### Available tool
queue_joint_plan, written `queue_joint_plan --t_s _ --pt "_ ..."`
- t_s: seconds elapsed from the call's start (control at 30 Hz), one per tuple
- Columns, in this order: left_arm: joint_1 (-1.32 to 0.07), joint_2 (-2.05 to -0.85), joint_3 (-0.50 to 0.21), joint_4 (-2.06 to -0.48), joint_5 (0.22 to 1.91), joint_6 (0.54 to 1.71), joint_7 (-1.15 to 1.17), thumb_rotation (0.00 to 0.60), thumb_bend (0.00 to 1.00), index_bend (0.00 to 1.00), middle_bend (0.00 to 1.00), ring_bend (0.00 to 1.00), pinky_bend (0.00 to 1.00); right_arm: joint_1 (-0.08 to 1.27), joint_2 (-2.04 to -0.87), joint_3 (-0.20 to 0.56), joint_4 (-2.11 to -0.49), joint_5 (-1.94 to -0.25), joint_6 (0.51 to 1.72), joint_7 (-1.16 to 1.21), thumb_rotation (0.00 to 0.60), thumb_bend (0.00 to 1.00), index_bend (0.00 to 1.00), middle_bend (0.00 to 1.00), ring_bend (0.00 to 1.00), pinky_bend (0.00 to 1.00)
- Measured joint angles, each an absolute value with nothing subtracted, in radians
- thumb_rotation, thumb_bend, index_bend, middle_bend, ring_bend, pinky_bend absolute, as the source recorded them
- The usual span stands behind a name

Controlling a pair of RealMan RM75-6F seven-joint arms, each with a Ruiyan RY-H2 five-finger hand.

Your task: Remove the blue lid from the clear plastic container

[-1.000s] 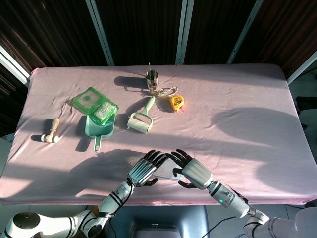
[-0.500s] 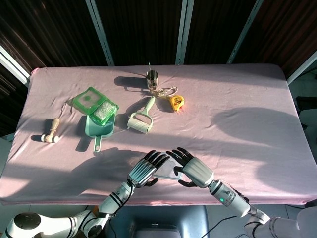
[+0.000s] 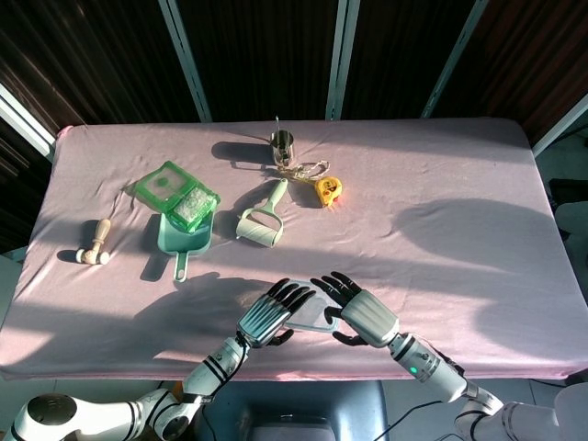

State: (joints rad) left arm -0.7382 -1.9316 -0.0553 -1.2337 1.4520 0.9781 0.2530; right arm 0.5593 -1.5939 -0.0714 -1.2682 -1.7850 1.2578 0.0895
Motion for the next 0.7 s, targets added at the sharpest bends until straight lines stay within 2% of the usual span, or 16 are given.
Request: queue_joint_plan --t_s 0.7 --pt "-0.731 -1.941 -0.044 -1.227 1.468 0.982 0.264 0.6 0.33 0.0 0.59 0.68 0.62 0.564 -1.581 -0.055 -1.29 -1.777 1.271 0.085 0.6 0.46 0.66 0.05 0.0 0.0"
